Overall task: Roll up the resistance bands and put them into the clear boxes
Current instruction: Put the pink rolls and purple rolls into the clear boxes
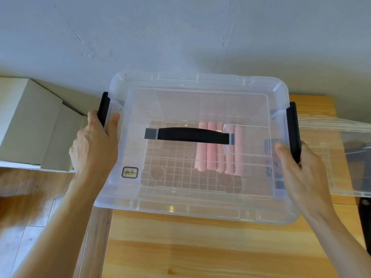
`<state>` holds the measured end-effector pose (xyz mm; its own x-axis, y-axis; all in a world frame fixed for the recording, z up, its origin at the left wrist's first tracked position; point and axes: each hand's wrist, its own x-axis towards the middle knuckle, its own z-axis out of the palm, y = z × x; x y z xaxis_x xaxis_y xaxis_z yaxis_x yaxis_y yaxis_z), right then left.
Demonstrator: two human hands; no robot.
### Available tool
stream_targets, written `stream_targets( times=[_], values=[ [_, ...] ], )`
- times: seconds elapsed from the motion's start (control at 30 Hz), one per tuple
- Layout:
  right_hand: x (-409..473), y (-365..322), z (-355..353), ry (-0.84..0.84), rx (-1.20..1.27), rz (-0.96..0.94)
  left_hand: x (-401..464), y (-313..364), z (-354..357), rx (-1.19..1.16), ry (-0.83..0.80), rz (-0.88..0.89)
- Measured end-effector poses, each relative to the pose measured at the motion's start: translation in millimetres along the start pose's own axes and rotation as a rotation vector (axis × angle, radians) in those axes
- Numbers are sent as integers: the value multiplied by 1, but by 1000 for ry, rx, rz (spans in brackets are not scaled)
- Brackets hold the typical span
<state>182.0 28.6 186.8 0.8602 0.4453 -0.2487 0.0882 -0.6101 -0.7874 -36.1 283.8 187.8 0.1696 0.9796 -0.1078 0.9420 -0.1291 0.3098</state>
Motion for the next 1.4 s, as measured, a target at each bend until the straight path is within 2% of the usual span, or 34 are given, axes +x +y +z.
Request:
stream_targets(
  times=[0.27,0.47,0.67,0.77,0.9,1.1,1.2,1.4],
  values=[
    [2,4,-3,-8,-12,2,1,2,2,-80,-19,18],
    [4,0,-12,-122,-32,21,0,-2,2,-188,83,211],
    [-3,6,-29,-215,-20,-1,-17,22,9,-186,81,388],
    [-5,10,-40,-224,0,-20,-37,44,19,-167,23,516],
    [-8,22,-58,-222,74,0,-69,81,31,-196,-57,589],
    [-5,52,-93,-218,63,28,-120,132,42,-225,-75,718],
    [-7,72,-111,-206,45,30,-153,150,47,-246,-76,800],
    [-19,111,-141,-225,45,79,-227,170,55,-286,-204,944]
  ],
)
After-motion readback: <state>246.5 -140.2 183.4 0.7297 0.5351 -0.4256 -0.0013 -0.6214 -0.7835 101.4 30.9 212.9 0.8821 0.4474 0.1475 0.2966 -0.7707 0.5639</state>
